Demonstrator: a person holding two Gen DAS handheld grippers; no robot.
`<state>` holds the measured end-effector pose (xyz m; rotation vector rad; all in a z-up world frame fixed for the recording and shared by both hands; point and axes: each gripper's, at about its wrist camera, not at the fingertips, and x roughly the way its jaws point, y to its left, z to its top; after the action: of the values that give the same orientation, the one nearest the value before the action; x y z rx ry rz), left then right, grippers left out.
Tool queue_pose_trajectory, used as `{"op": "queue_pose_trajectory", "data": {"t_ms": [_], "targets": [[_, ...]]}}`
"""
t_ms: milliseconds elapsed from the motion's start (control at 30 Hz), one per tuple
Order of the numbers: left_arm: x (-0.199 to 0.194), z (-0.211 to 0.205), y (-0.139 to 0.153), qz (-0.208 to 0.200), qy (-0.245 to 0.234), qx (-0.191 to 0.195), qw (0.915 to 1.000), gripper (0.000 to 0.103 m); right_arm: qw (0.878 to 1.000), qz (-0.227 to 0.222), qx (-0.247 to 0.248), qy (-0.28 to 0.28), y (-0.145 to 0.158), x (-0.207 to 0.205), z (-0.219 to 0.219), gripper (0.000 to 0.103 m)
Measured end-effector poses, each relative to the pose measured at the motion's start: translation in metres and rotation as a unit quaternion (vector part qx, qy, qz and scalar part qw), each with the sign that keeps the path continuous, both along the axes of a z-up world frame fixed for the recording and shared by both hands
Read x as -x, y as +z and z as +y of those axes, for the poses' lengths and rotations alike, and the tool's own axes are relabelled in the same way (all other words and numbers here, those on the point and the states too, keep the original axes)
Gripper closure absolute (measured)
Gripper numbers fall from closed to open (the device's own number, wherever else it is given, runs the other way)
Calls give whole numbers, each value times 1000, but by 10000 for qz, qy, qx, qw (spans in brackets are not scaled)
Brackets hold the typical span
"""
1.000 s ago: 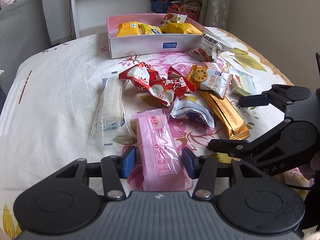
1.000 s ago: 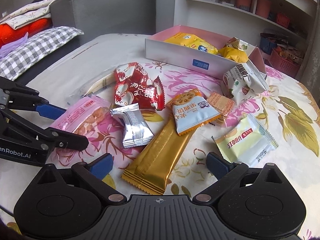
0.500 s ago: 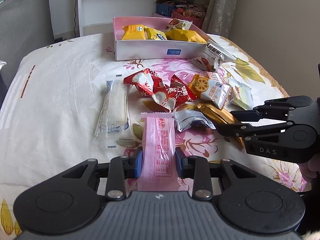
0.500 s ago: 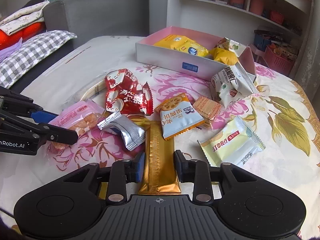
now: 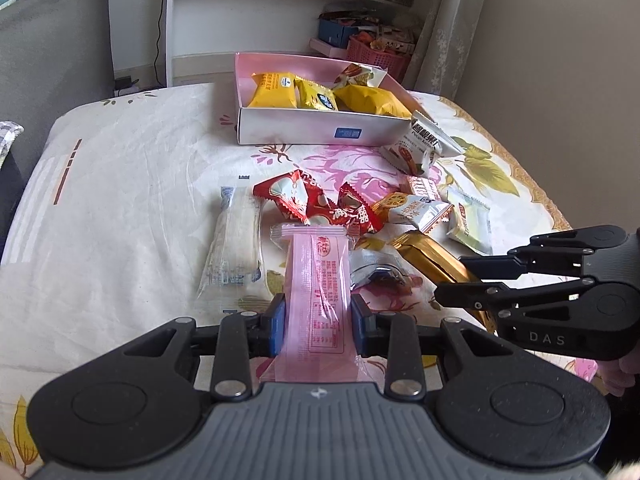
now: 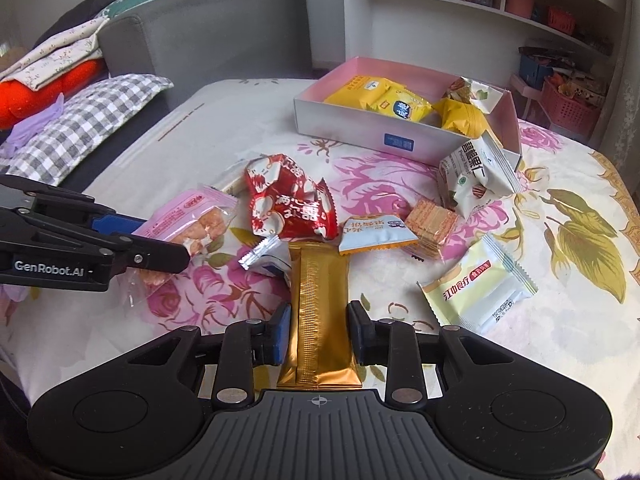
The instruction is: Organize snacks
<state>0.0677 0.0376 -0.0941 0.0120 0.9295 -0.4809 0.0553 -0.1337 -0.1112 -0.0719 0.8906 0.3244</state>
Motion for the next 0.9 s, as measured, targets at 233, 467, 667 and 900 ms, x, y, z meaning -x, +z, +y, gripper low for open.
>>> {"op": "queue_pose_trajectory", "data": {"t_ms": [233,467,667,900], "targets": [[-1,-1,17,-43,89,10,10000,74,9999,70,-117,-76,27,2,1,74],[-7,-2,34,-192,211,26,9996,74,9986,-136,-462,-237,54,-4,-7,74],[-15,-3,47,-297,351,-4,9989,74,9959,-371,-679,-464,74,-15,-17,74],[-25,-8,59,-470,438,-71,9979,74,9926,-518,-855,-688,88,-30,-24,74]]}}
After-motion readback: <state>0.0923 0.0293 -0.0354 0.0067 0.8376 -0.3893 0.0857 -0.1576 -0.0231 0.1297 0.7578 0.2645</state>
